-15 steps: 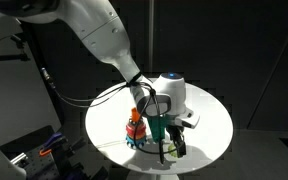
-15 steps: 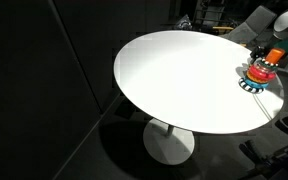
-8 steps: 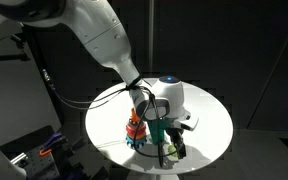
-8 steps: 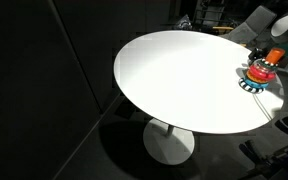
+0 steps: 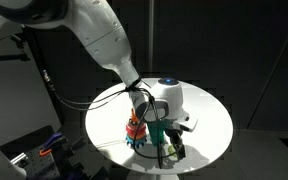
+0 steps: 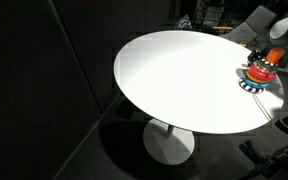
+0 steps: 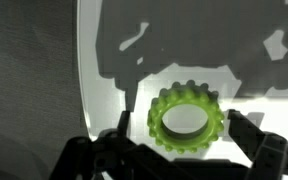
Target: Pick up the lime green ring and put it on the ring holder
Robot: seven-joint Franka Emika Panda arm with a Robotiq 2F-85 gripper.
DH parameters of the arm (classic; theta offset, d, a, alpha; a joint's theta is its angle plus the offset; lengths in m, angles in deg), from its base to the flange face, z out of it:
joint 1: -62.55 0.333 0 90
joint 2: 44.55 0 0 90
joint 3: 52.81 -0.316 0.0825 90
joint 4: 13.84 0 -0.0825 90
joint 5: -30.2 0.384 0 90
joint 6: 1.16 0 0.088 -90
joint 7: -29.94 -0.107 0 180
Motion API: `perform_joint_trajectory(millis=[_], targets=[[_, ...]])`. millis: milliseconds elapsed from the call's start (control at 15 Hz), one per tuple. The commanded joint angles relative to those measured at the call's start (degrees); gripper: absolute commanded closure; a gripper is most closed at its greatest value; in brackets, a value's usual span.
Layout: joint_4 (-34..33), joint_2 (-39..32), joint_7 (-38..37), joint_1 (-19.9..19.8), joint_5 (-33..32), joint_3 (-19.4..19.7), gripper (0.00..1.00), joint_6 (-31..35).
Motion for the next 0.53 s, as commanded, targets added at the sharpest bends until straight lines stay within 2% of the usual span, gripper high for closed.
perform_joint_trajectory(millis=[0, 467], targets=[[-0.29, -0.34, -0.61, -0.10, 1.11, -0.35, 0.00, 0.80], [-0.41, -0.70, 0.01, -1.12, 2.22, -1.63, 0.00, 1.07]])
